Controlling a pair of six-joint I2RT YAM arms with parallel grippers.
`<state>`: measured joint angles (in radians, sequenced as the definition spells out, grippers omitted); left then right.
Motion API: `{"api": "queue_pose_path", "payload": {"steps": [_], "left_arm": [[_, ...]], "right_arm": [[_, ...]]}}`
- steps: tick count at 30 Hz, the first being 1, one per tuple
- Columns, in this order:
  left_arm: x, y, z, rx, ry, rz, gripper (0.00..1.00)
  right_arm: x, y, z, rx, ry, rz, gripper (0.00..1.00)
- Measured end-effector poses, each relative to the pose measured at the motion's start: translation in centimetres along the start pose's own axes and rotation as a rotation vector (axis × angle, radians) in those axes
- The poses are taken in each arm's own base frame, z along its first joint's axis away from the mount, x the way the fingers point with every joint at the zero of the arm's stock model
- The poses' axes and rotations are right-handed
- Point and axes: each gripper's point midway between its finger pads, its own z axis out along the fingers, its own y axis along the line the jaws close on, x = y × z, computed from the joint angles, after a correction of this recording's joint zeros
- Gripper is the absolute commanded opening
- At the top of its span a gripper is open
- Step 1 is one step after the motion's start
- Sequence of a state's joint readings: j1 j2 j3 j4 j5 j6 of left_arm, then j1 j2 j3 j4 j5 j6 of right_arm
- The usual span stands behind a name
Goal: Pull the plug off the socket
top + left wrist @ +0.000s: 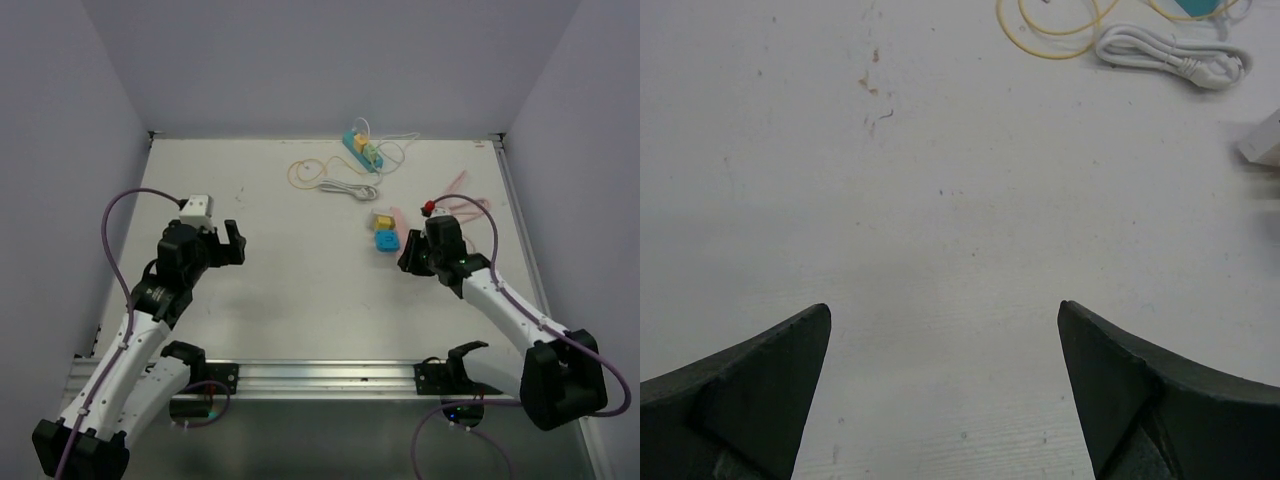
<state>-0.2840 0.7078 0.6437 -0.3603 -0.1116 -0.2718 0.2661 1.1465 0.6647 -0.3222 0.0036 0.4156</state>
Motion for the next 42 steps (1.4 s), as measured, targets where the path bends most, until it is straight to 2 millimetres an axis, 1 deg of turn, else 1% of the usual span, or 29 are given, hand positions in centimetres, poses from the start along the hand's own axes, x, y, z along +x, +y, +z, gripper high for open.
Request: {"api": "queue_pose_path", "payload": {"steps": [3, 6, 9, 10, 12, 15, 17, 20, 21, 23, 24, 27, 32, 36, 39, 42], "left_arm": [[0.6, -0.7, 0.2, 0.033, 0.031, -0.031, 1.0], [0.7, -1.6, 0.1, 0.072, 0.038, -0.063, 1.0], [0.8, -2.0, 0.0, 0.091, 0.042, -0.084, 0.99], [0.8, -2.0, 0.0, 0.093, 0.042, -0.086, 1.0], [0.8, -2.0, -0.1, 0.096, 0.039, -0.092, 1.0], [1.1, -2.0, -0.2, 0.097, 0.04, -0.103, 1.0], [1.1, -2.1, -0.2, 0.098, 0.04, -0.109, 1.0], [1.1, -2.1, -0.3, 0.098, 0.039, -0.114, 0.99], [1.1, -2.1, -0.3, 0.1, 0.038, -0.116, 1.0], [1.1, -2.3, -0.4, 0.105, 0.037, -0.131, 1.0], [1.3, -2.3, -0.4, 0.109, 0.038, -0.138, 1.0], [2.0, -2.6, -0.6, 0.126, 0.051, -0.166, 1.0], [4.1, -3.3, -0.6, 0.16, 0.1, -0.237, 0.99], [6.0, -3.9, -0.5, 0.192, 0.151, -0.291, 1.0], [6.6, -4.4, -0.4, 0.211, 0.173, -0.322, 0.99], [6.9, -4.8, -0.3, 0.226, 0.188, -0.347, 1.0]], "right_arm": [[3.0, 2.3, -0.2, -0.076, 0.044, -0.064, 0.0], [6.5, 5.8, -0.4, -0.173, 0.096, -0.172, 0.0], [9.4, 8.8, -0.7, -0.262, 0.132, -0.263, 0.0], [10.4, 9.7, -0.7, -0.283, 0.148, -0.287, 0.02], [11.8, 10.8, -0.1, -0.296, 0.162, -0.324, 0.05], [13.5, 11.4, 1.2, -0.267, 0.186, -0.36, 0.14], [13.3, 12.4, 1.7, -0.261, 0.167, -0.37, 0.21], [13.0, 14.0, 2.5, -0.249, 0.14, -0.389, 0.39], [12.9, 14.5, 2.7, -0.248, 0.134, -0.395, 0.48], [13.2, 15.3, 3.0, -0.251, 0.134, -0.407, 0.54], [13.4, 15.4, 3.2, -0.251, 0.139, -0.414, 0.6], [13.5, 15.7, 3.1, -0.255, 0.134, -0.421, 0.68], [13.0, 15.4, 2.7, -0.238, 0.119, -0.434, 0.7], [12.2, 15.4, 2.4, -0.236, 0.087, -0.453, 0.7], [11.6, 15.7, 2.4, -0.234, 0.075, -0.481, 0.7], [10.6, 16.5, 2.5, -0.232, 0.047, -0.5, 0.69]]}}
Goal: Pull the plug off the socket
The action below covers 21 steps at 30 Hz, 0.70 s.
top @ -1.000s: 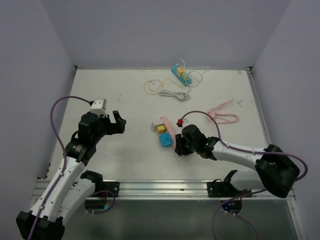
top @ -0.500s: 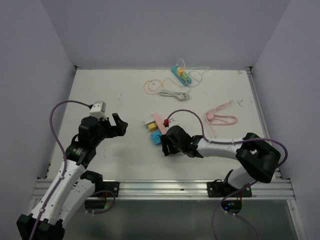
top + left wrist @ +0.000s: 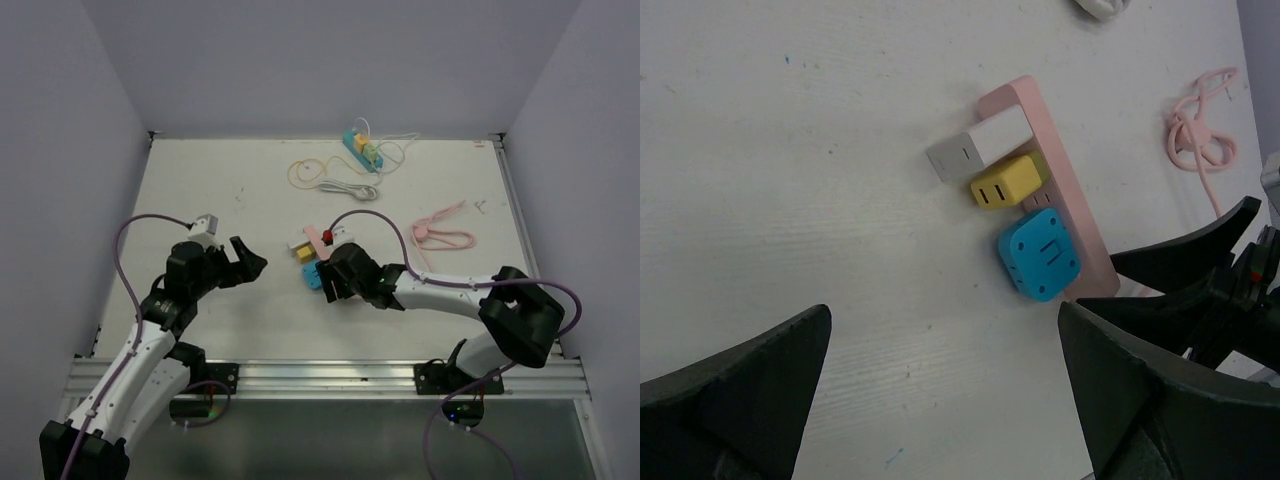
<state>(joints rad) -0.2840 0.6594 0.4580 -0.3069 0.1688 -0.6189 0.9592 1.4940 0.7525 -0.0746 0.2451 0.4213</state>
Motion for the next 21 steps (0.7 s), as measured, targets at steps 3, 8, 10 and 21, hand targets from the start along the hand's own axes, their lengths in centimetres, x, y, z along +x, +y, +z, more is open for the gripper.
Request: {"api": "queue_pose_path", "payload": {"steps": [3, 8, 10, 21], "left_arm": [[0.2, -0.2, 0.1, 0.013, 0.004, -0.018, 1.0], [1.0, -0.1, 0.3, 0.023, 0.023, -0.048, 0.99], [1.2, -0.2, 0.4, 0.03, 0.029, -0.056, 0.99], [3.0, -0.4, 1.6, 0.069, 0.084, -0.141, 0.96]], "right_arm": [[-0.9, 0.1, 0.2, 0.005, -0.016, -0.017, 0.65], [-0.1, -0.3, 0.8, 0.031, 0.005, -0.029, 0.59], [0.3, -0.5, 1.0, 0.036, 0.014, -0.031, 0.57], [1.5, -1.2, 1.4, 0.052, 0.024, -0.039, 0.07]]}}
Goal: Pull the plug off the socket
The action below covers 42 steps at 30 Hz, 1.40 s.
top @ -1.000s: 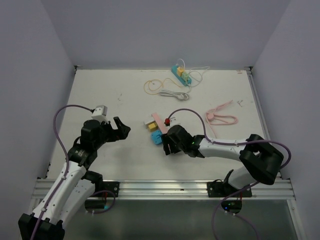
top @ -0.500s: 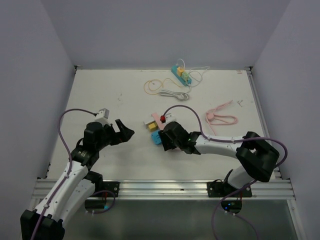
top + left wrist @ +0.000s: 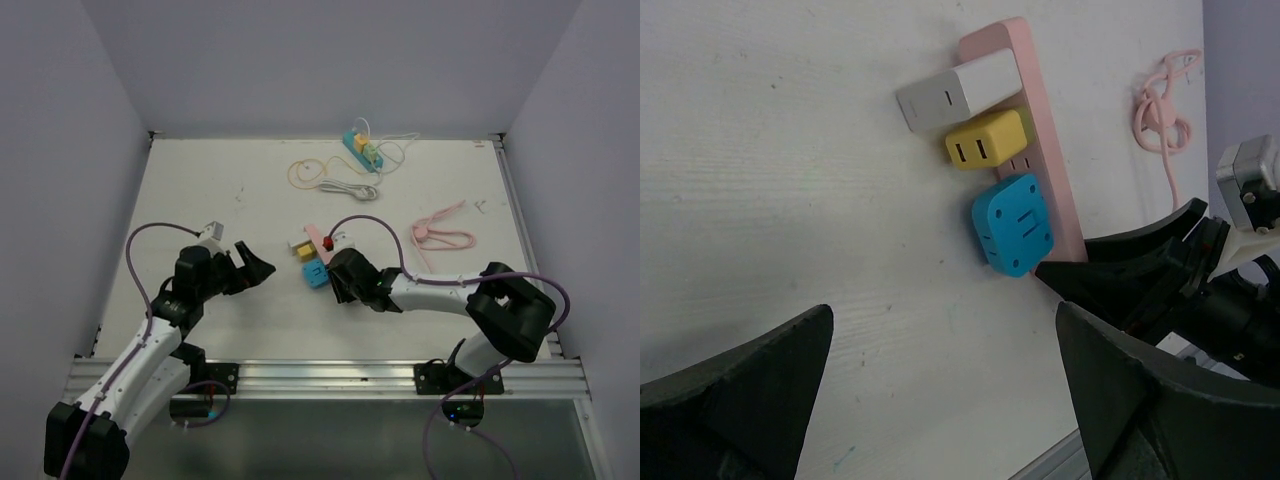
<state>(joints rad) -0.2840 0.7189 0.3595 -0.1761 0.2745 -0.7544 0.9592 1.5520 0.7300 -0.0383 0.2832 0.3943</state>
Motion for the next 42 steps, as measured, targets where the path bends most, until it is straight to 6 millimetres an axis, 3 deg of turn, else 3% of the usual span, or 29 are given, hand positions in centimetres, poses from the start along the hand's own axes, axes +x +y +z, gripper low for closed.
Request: {"api": "queue_pose_path", "payload": {"steps": [2, 10, 16, 26, 35, 42], "left_arm": [[0.3, 0.0, 0.3, 0.008, 0.009, -0.024, 0.96], [1.5, -0.3, 1.7, 0.055, 0.026, -0.13, 0.96], [2.4, -1.7, 2.9, 0.095, 0.049, -0.169, 0.96], [5.0, -2.4, 6.1, 0.073, 0.128, -0.207, 0.92], [4.6, -3.4, 8.3, 0.098, 0.119, -0.232, 0.81], [5.5, -3.3, 9.7, 0.108, 0.133, -0.24, 0.66]], "right_arm": [[-0.1, 0.0, 0.1, 0.0, -0.007, 0.007, 0.0], [-0.6, 0.7, 0.7, -0.035, -0.088, 0.123, 0.0], [-0.9, 1.2, 0.8, -0.067, -0.119, 0.197, 0.0], [-0.7, 1.7, 0.6, -0.095, -0.109, 0.234, 0.0], [-0.7, 1.9, 0.6, -0.101, -0.107, 0.235, 0.0], [-0.7, 1.9, 0.6, -0.102, -0.106, 0.235, 0.0]]}}
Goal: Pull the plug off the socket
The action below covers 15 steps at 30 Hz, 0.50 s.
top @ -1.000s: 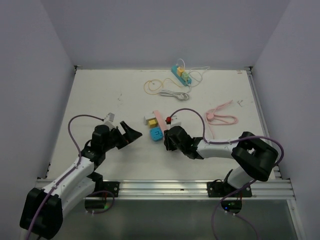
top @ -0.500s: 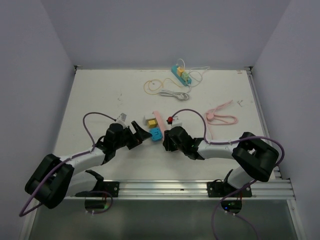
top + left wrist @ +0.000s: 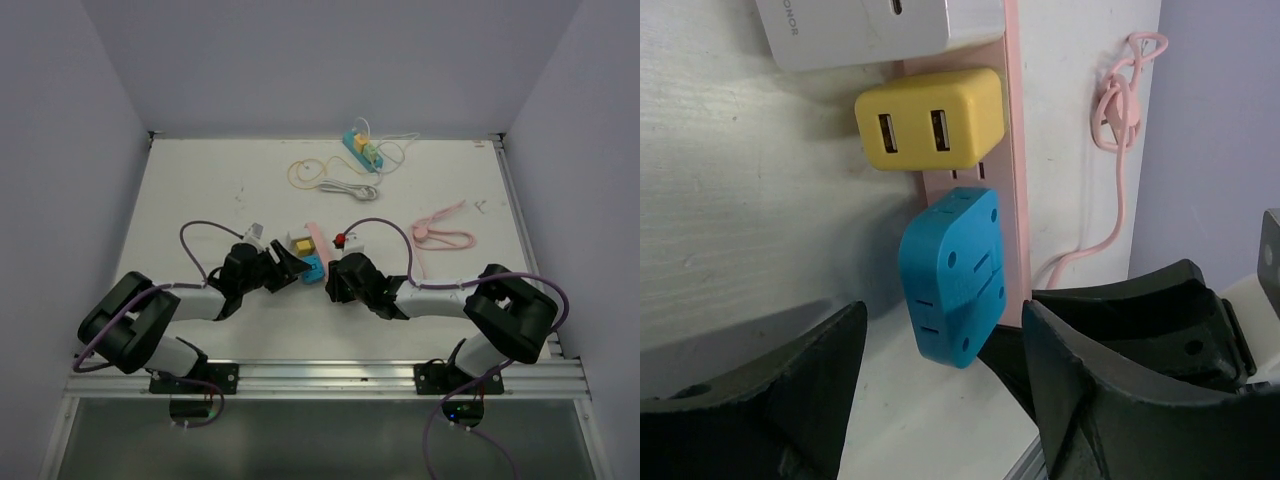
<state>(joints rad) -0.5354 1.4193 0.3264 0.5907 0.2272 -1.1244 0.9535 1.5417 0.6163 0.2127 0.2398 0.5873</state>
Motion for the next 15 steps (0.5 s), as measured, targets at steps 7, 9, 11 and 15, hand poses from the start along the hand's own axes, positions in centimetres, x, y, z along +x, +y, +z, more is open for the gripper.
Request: {"api": "queue_pose_path", "payload": {"steps": [7, 9, 11, 15], "left_arm": [[0.5, 0.1, 1.3, 0.046, 0.006, -0.011, 0.52], [0.8, 0.2, 1.5, 0.062, 0.009, -0.014, 0.52], [1.0, 0.5, 1.5, 0.075, 0.008, -0.017, 0.47], [1.2, 0.5, 1.5, 0.117, -0.002, -0.023, 0.46]], "right_arm": [[0.0, 0.1, 0.0, -0.003, 0.002, 0.0, 0.0], [0.0, 0.1, 0.0, -0.004, 0.002, 0.0, 0.0], [0.0, 0.1, 0.0, -0.004, 0.001, 0.001, 0.0], [0.0, 0.1, 0.0, -0.005, 0.002, 0.001, 0.0]]}}
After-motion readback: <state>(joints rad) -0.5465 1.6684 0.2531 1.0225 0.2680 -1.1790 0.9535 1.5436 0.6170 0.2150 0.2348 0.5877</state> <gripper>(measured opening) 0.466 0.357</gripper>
